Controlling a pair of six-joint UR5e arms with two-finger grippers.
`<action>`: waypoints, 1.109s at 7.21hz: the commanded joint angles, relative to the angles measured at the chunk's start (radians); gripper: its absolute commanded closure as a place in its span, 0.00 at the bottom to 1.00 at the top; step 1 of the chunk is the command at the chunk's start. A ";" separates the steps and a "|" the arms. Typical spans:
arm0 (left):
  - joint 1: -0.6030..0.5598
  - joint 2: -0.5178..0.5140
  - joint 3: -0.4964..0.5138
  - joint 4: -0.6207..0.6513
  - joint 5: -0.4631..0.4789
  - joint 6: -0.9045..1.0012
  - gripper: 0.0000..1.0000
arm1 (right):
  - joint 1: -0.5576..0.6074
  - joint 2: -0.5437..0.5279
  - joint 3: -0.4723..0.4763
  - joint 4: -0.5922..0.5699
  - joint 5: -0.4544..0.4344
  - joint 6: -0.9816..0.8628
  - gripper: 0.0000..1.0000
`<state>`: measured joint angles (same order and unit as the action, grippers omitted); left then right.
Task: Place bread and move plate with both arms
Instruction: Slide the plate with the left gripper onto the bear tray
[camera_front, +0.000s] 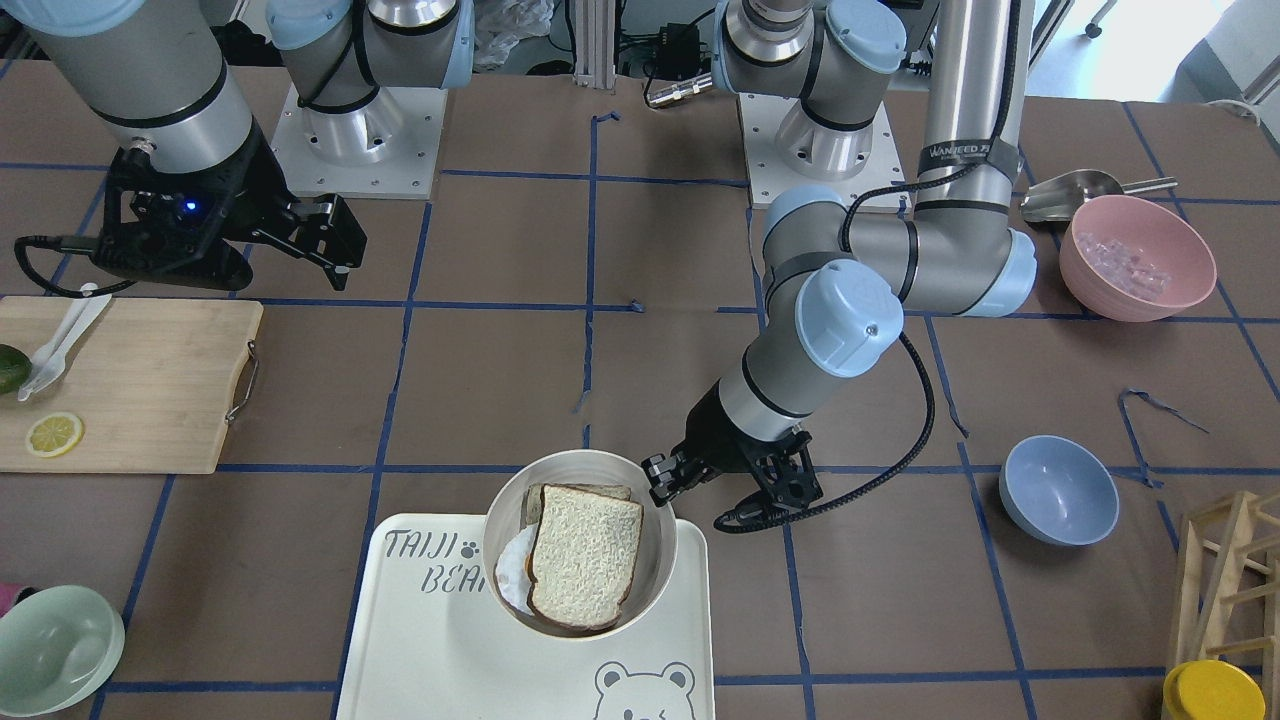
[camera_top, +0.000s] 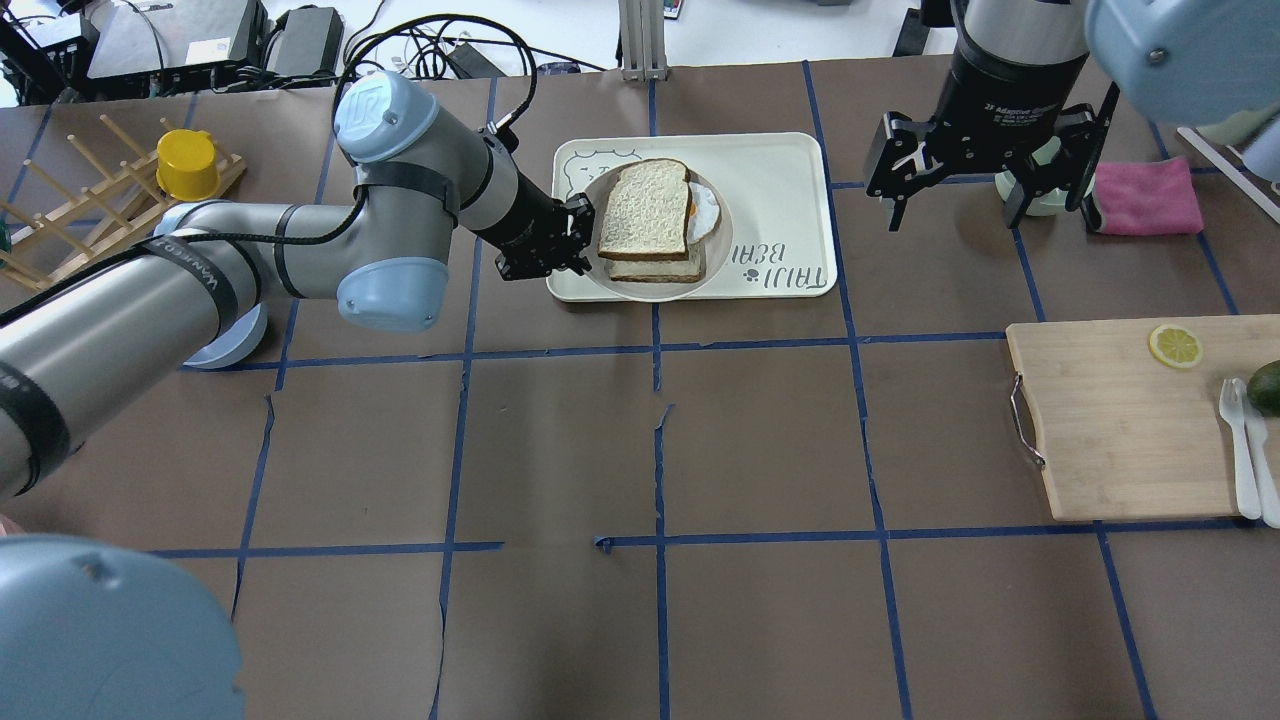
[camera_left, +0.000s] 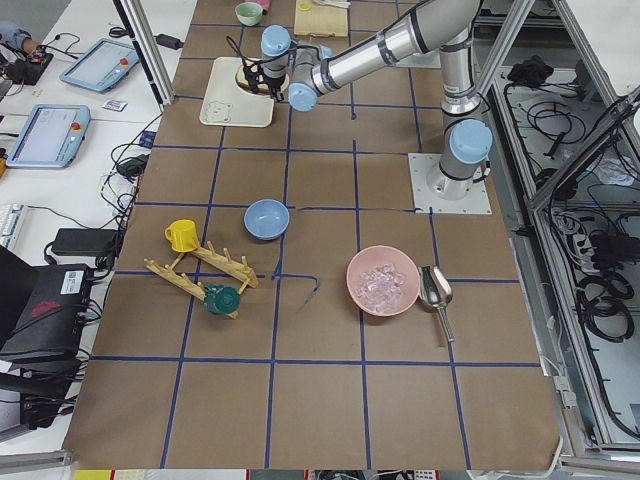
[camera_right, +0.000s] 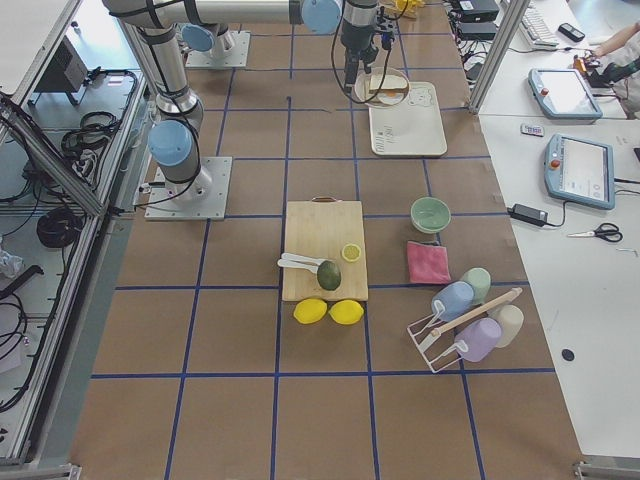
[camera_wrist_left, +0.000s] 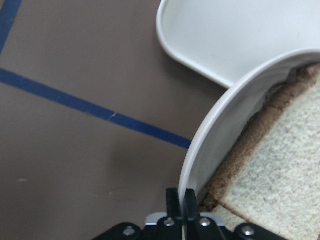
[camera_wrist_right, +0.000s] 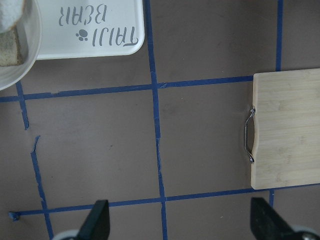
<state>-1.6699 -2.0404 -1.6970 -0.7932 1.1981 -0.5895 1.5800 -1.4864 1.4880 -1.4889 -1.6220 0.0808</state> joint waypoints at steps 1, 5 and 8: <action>0.001 -0.136 0.133 -0.006 -0.041 0.008 1.00 | 0.000 0.000 0.000 -0.004 0.001 0.002 0.00; 0.001 -0.224 0.204 -0.004 -0.045 0.002 1.00 | 0.000 0.000 0.000 -0.005 0.001 0.002 0.00; 0.001 -0.228 0.195 -0.001 -0.045 -0.001 1.00 | -0.002 0.000 0.000 -0.002 0.001 0.001 0.00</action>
<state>-1.6690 -2.2671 -1.4997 -0.7942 1.1539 -0.5898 1.5787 -1.4860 1.4879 -1.4924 -1.6214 0.0825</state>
